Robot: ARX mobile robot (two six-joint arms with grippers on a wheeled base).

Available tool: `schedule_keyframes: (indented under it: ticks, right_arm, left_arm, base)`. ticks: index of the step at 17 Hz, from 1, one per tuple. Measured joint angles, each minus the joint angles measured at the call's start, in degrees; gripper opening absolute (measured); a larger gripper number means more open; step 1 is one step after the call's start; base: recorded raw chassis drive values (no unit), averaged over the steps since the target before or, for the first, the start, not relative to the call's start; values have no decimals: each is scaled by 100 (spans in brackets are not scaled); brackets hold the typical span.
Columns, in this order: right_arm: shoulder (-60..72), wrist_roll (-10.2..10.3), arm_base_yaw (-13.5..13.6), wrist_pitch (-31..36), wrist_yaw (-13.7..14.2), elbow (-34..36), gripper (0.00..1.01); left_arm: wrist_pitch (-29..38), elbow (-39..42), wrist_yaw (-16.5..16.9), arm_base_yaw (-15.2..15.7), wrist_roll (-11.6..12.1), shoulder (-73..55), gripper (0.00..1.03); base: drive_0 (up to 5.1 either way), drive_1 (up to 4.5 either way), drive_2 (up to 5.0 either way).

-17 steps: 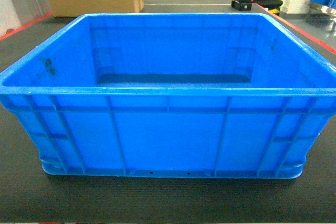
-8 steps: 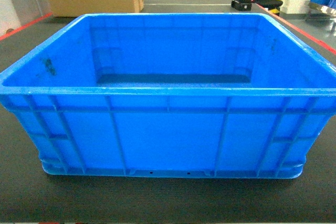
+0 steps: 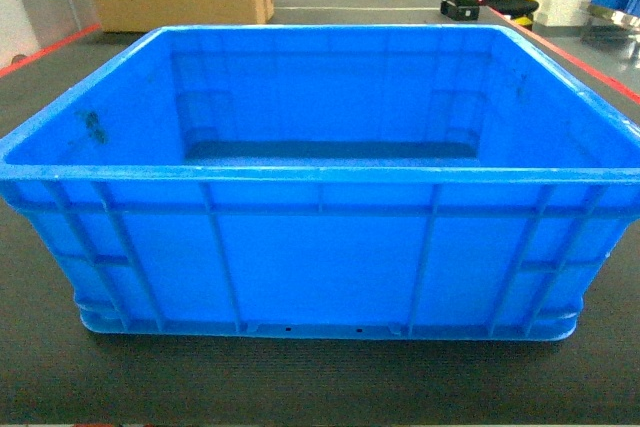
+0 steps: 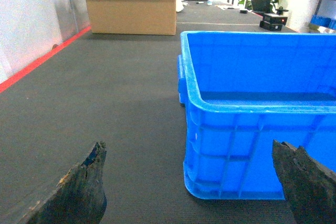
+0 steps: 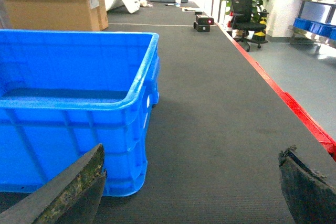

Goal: Place box next to blue box on left shelf

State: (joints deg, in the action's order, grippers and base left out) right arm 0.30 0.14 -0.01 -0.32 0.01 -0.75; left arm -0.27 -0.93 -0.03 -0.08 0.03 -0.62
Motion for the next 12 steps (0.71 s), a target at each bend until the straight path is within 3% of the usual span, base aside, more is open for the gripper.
schedule_keyframes:
  ticks: [12]
  right_arm:
    - [0,0,0,0,0,0,98]
  left_arm:
    - [0,0,0,0,-2,0,98]
  base:
    - [0,0,0]
